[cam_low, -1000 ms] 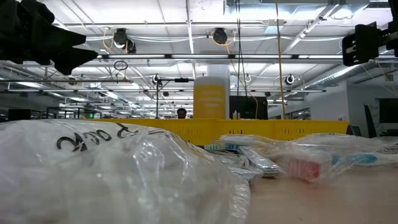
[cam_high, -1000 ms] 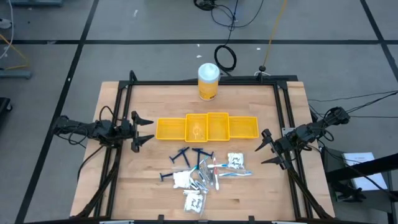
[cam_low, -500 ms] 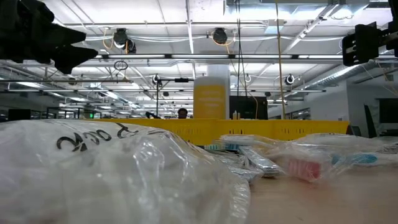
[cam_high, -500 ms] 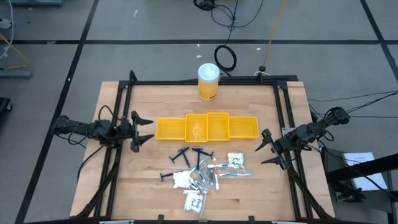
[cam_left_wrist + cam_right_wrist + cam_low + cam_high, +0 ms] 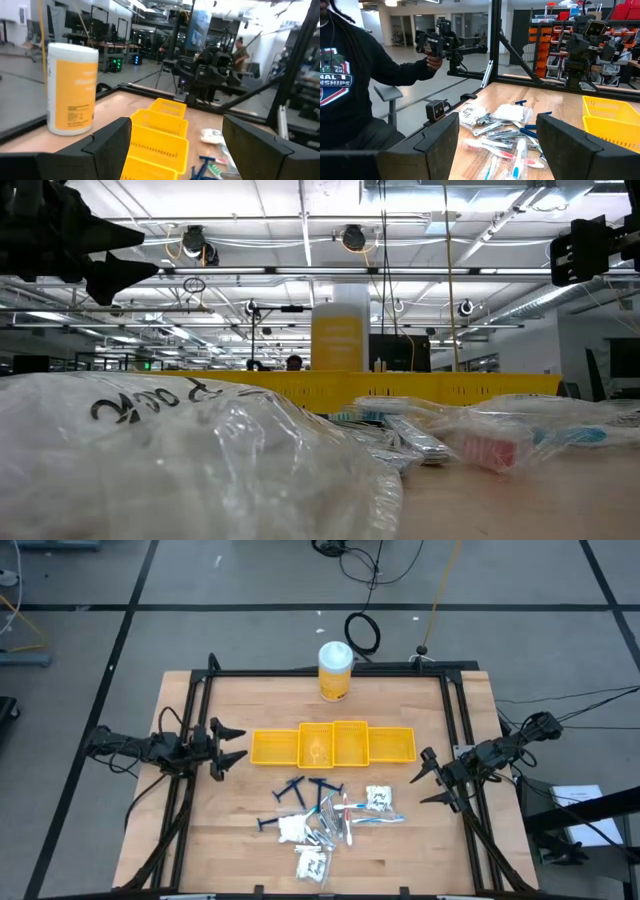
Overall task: Pick & Place Travel size toiletries
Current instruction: Put the middle vanity pack into the left yellow bin
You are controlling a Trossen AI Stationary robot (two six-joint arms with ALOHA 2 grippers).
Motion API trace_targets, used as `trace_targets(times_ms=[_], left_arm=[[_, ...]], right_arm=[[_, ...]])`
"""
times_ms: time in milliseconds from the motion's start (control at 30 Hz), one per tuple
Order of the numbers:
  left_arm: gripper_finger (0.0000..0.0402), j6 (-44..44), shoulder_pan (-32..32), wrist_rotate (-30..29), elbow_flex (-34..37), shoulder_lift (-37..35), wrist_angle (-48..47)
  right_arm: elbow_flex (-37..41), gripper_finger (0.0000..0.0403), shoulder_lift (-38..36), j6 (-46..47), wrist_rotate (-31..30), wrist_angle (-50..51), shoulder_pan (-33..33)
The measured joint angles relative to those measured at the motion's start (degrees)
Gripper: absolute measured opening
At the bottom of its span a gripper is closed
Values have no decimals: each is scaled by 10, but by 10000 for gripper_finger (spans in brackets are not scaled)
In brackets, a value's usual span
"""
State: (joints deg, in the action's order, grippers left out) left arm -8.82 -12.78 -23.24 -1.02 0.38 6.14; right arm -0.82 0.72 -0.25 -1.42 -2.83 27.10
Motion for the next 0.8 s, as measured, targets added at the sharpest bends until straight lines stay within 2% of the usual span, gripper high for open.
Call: trace_targets(times_ms=[233,467,667,800], left_arm=[[308,-6,0,0,0,0,10],[308,-96,-7,30,0,30,27],[285,-128,-50,37,-9,173,124],[261,-157,-80,34,-72,311,124]], right_arm=[[0,254,0,0,0,0,0],[0,254,0,0,0,0,0],[0,254,0,0,0,0,0],[0,254,0,0,0,0,0]])
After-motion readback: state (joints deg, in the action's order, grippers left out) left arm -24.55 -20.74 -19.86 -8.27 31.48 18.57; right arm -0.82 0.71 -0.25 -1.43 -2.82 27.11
